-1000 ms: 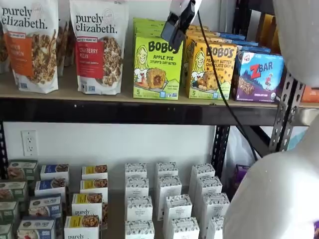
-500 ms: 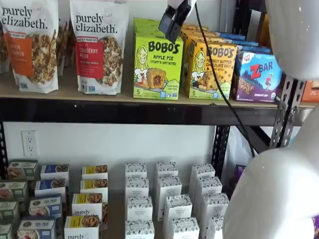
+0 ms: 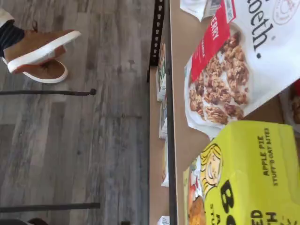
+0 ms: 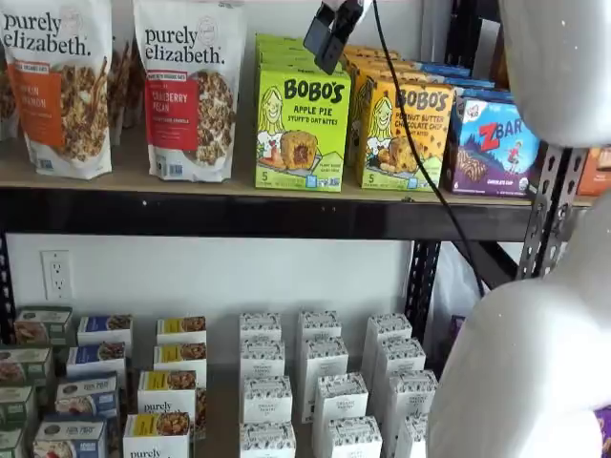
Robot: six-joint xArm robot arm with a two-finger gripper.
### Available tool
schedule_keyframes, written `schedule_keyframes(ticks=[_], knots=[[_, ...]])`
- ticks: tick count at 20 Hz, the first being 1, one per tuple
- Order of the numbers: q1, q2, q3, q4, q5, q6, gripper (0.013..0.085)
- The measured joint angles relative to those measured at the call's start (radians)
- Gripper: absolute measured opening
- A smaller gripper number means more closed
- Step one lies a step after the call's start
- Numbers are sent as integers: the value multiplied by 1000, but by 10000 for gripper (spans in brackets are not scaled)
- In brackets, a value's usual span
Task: Pick the green box on the top shelf, the fourth from the left
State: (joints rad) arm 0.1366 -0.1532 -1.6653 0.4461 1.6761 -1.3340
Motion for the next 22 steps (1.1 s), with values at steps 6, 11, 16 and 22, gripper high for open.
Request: schedule_keyframes(ticks=[6,11,16,22], knots=[[-3,21,-16,-18,-18,-8,850],[-13,35,-21,-20,-32,-21,850],[-21,50,-31,-32,-38,-33,850],[-25,60,-32,-50,-40,-43,850]])
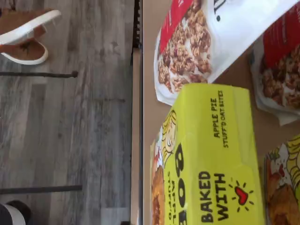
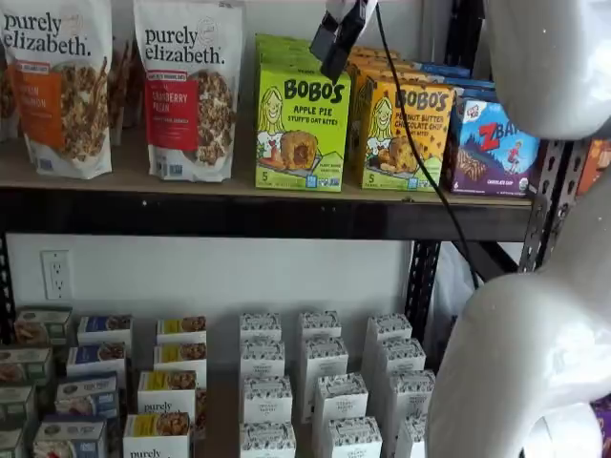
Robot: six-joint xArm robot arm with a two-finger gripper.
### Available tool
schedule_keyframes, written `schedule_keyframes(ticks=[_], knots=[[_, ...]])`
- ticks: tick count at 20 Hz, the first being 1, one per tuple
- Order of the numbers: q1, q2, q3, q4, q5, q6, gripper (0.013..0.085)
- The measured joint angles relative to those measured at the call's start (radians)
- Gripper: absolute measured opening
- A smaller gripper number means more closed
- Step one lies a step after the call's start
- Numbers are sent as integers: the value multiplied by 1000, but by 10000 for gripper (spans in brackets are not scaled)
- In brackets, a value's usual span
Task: Pick the green box on the top shelf, the fourth from the left
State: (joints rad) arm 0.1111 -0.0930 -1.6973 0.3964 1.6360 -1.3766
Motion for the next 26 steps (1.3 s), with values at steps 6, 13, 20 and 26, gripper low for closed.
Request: schedule_keyframes(ticks=[6,13,20,26], knots=[[6,0,15,-21,-13,-3,850],[17,-6,42,-47,-35,-4,850],[29,-18,79,-74,-57,-4,850],[37,-27,106,-88,-74,-3,850]])
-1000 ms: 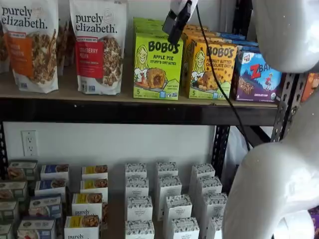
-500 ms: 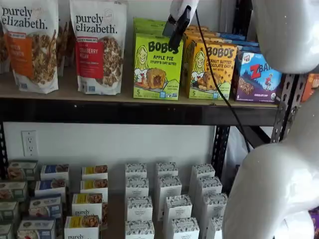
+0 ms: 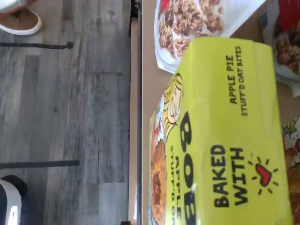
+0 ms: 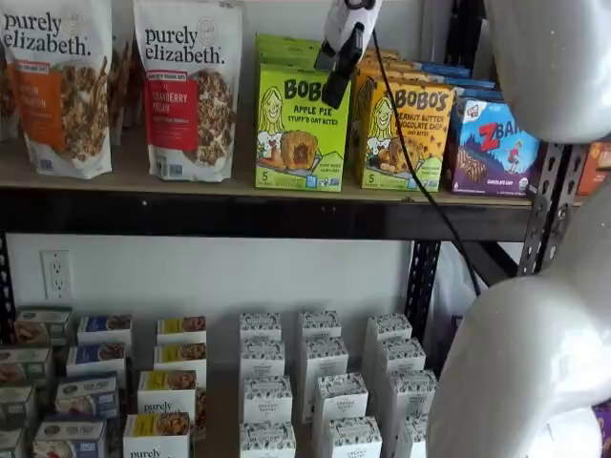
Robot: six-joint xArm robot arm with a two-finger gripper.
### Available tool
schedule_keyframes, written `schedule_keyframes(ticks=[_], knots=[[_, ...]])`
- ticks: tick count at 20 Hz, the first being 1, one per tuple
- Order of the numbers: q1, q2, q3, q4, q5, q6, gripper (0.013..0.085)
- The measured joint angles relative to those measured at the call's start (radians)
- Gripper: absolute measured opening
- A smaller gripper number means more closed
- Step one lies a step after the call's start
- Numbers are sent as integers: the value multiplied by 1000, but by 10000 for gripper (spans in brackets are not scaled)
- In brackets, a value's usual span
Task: Pick the green box on the top shelf, the fourth from the left
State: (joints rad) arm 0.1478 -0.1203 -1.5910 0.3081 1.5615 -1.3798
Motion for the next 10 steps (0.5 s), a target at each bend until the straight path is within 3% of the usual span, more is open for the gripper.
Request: schedule_keyframes(ticks=[10], knots=[[7,-10,30,-25,-13,0,850]])
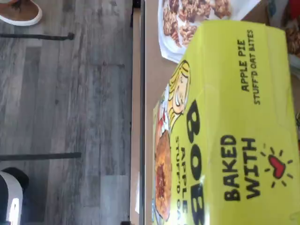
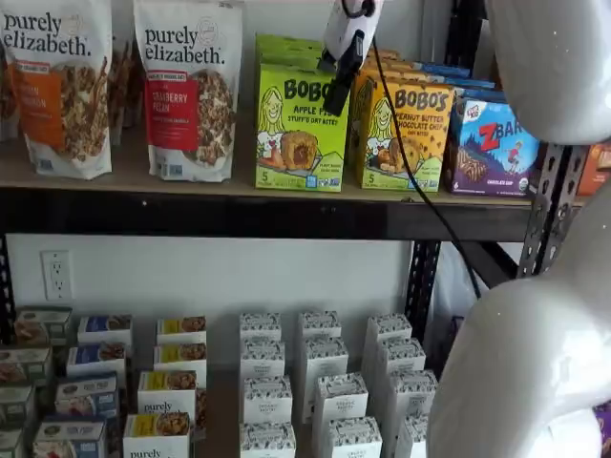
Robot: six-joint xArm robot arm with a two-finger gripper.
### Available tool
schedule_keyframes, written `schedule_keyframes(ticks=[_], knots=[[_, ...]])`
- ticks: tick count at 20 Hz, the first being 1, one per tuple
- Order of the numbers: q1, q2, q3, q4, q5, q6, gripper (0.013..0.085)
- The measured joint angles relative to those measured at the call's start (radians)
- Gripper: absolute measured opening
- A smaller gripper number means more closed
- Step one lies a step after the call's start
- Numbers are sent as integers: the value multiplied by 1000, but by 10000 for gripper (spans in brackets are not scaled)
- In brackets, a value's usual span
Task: Pick the green box on the top shelf, the fourth from the left
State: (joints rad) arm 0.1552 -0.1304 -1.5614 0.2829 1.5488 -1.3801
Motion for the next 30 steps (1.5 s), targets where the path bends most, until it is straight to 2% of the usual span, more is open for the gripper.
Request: schedule_keyframes(ticks=[12,14,15,16,19,21,26,29,30], knots=[[6,-10,24,-9,-12,1,850],[6,-10,25,-8,-10,2,770],[6,-10,25,-8,-8,1,770],[6,-10,25,-7,-8,1,730],[6,-11,28,-5,-7,1,690],[5,-12,29,-2,-7,0,610],[7,-10,25,-5,-1,2,610],[5,-16,33,1,-10,1,530],[5,-16,33,2,-9,1,530]])
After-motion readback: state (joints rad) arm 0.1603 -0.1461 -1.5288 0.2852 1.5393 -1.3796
